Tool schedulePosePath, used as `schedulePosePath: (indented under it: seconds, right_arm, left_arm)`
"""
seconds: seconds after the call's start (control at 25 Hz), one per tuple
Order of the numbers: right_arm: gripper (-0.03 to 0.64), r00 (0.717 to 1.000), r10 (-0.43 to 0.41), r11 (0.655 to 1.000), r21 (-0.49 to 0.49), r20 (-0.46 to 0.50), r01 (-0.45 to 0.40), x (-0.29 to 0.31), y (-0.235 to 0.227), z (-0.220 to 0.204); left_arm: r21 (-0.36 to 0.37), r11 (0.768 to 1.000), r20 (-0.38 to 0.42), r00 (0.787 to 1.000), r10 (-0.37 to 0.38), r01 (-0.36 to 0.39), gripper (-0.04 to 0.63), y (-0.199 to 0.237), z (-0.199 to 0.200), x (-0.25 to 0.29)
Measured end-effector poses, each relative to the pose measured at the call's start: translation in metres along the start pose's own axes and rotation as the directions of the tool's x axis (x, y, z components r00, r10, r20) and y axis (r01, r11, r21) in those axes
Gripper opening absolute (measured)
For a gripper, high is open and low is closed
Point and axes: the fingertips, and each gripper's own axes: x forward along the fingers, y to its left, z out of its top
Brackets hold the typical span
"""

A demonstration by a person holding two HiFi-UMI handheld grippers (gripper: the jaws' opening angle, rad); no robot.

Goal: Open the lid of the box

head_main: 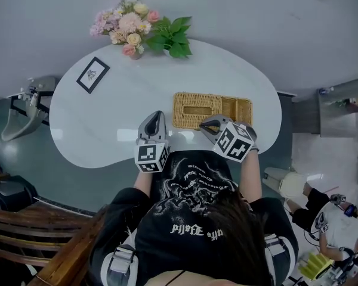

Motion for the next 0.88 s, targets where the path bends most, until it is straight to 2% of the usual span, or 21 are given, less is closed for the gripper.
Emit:
schedulePosePath:
  seconds: [0.28,0.44,0.88]
  right_arm:
    - [0.034,0.999,0.031,0.999,-0.033,-0.018,-0.032,-0.014,0.0,0.01]
    - [0.034,1.0,0.014,0.998,-0.064,-0.005,-0.014,-0.022,-0.008,0.02]
    - [0.034,0.999,-0.016,0.998,-0.067,0.032,0.019,-0.035,-0.033,0.036]
  left_arm:
    - [0.002,1.0,0.009,1.0,0.003,-0.003,0.026,-0.001,0.004,0.002]
    - [-0.006,1.0,0.011,1.0,0.015,-0.015,0.026,0.001,0.004,0.003]
    - [-0.011,1.0,0.012,1.0,0.014,-0.013,0.026,0.006,0.003,0.003]
